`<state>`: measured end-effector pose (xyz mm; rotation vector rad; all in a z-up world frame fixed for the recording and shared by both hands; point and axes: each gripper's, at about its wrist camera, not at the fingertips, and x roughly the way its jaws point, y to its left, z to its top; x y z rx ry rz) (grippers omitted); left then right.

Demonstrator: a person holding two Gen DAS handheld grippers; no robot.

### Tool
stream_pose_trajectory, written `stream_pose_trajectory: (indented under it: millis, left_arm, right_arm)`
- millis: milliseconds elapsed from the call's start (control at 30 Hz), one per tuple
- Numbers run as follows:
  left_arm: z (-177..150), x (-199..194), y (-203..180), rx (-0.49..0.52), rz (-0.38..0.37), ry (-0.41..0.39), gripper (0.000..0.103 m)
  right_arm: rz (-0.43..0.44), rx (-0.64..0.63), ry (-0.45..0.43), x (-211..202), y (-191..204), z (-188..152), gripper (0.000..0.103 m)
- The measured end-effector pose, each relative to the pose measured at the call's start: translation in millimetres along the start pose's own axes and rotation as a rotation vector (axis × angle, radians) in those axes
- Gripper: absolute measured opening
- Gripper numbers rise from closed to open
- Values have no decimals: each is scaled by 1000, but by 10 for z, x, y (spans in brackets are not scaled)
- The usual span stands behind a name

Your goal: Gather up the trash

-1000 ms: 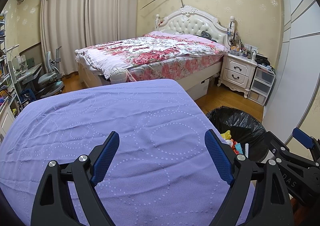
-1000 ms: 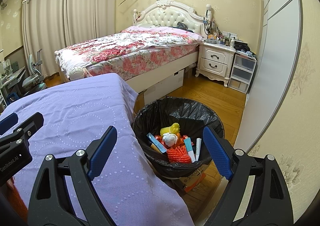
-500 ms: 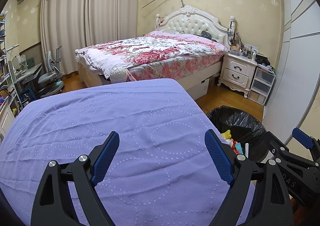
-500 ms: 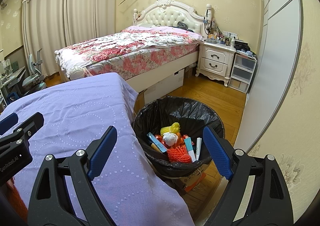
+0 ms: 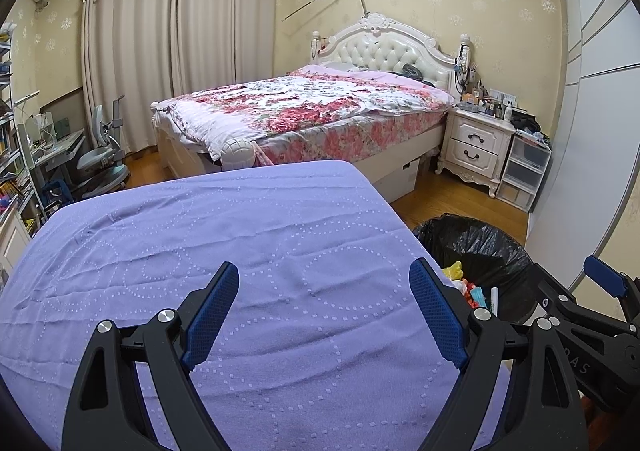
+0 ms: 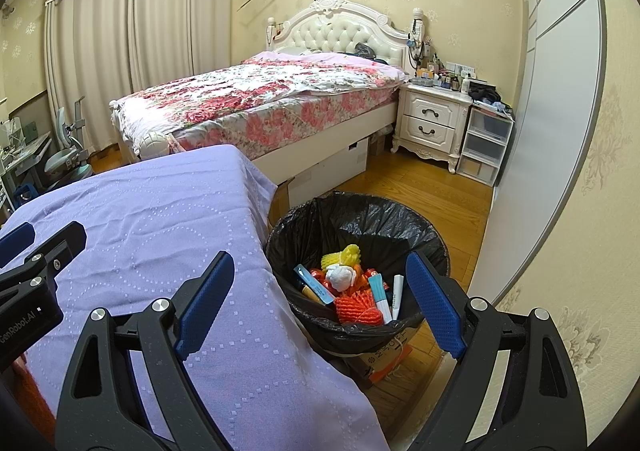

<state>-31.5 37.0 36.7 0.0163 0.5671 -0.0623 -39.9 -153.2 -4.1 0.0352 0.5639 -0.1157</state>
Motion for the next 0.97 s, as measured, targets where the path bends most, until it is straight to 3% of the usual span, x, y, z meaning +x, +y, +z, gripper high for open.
stream_pose_trajectory:
  millis: [333, 533, 967]
  left_arm:
    - [8, -23, -8, 3, 17, -19, 84]
    - [2, 45, 49, -28, -6, 8, 84]
    - [-48, 193, 412, -39, 99, 36, 84]
  right_arm:
    - [0, 1, 0, 8, -2, 3, 86]
    - [4, -6, 5, -16, 34, -10, 86]
    - [63, -69, 28, 67, 328, 50, 86]
